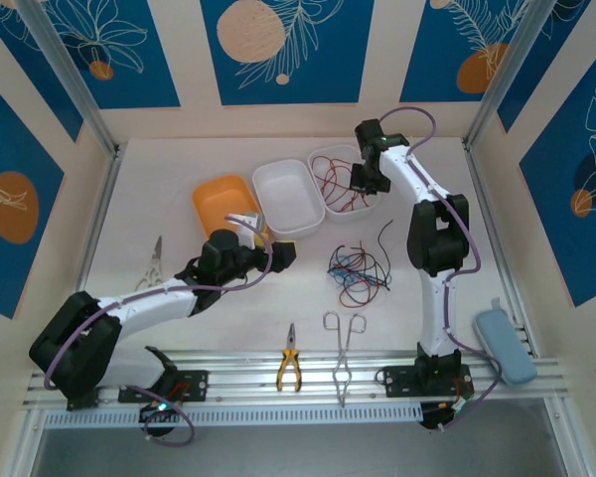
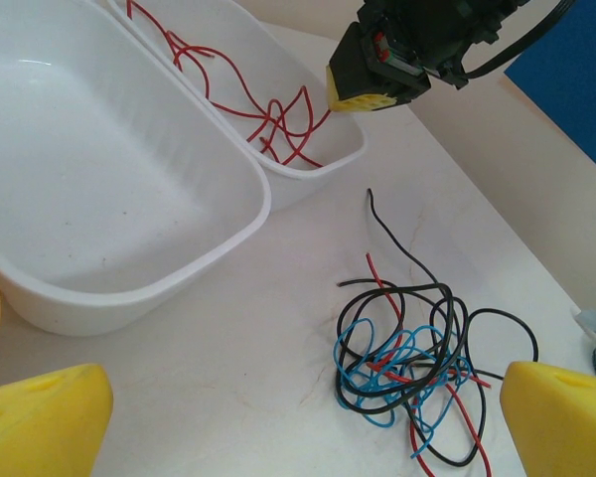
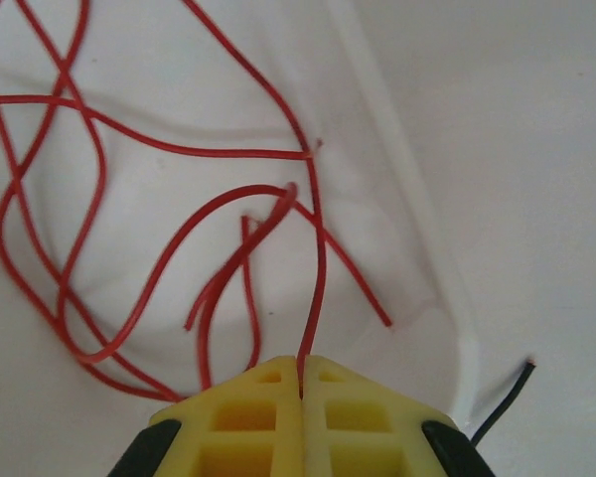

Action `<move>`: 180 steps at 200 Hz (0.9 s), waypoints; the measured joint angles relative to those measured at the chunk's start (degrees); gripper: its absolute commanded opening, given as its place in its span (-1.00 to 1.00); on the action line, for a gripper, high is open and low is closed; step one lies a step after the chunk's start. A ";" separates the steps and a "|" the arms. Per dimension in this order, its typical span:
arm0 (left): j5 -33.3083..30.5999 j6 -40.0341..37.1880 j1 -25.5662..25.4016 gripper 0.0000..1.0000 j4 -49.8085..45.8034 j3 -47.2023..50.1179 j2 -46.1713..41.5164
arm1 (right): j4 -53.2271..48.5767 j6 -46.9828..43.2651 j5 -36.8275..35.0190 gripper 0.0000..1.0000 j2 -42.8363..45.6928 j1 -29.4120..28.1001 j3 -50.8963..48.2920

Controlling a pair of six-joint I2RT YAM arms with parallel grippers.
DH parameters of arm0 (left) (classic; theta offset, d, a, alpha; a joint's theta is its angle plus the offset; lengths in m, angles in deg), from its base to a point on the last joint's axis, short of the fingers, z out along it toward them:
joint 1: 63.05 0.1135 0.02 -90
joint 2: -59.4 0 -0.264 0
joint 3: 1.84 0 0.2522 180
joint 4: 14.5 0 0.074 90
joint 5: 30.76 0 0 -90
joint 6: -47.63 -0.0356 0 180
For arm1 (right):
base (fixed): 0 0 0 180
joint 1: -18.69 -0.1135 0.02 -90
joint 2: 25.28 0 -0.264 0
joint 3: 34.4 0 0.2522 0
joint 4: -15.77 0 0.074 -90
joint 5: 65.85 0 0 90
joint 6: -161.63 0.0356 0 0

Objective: Untangle the cables

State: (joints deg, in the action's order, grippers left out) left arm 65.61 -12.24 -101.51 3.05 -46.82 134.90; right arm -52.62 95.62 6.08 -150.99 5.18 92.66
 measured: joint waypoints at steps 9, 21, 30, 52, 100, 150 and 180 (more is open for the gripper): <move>-0.02 0.00 0.00 1.00 0.00 0.00 0.00 | -0.35 -0.17 1.11 -1.00 -0.31 0.00 1.14; 0.00 0.02 0.00 1.00 0.15 0.00 0.11 | -0.52 -0.59 3.02 -1.00 -1.38 -0.02 3.17; 0.00 0.02 0.00 1.00 0.46 0.00 0.28 | -0.68 -0.85 4.15 -1.00 -2.54 -0.11 4.94; 0.02 0.02 0.00 1.00 0.83 0.00 0.63 | -1.51 -1.46 6.12 -1.00 -6.73 -0.33 9.29; 0.00 0.04 0.00 1.00 0.83 0.00 0.63 | -4.48 -2.60 7.85 -1.00 -15.21 -0.79 15.47; 0.00 0.02 0.00 1.00 0.85 0.00 0.66 | -7.50 -3.48 9.18 -0.97 -19.52 -0.79 21.27; 0.00 0.02 0.00 1.00 0.83 0.00 0.66 | -9.57 -3.72 9.29 -0.60 -19.96 -0.81 23.47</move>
State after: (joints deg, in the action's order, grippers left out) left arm 65.61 -12.22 -101.51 3.88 -46.82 135.56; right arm -62.19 91.91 15.37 -170.94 4.37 116.13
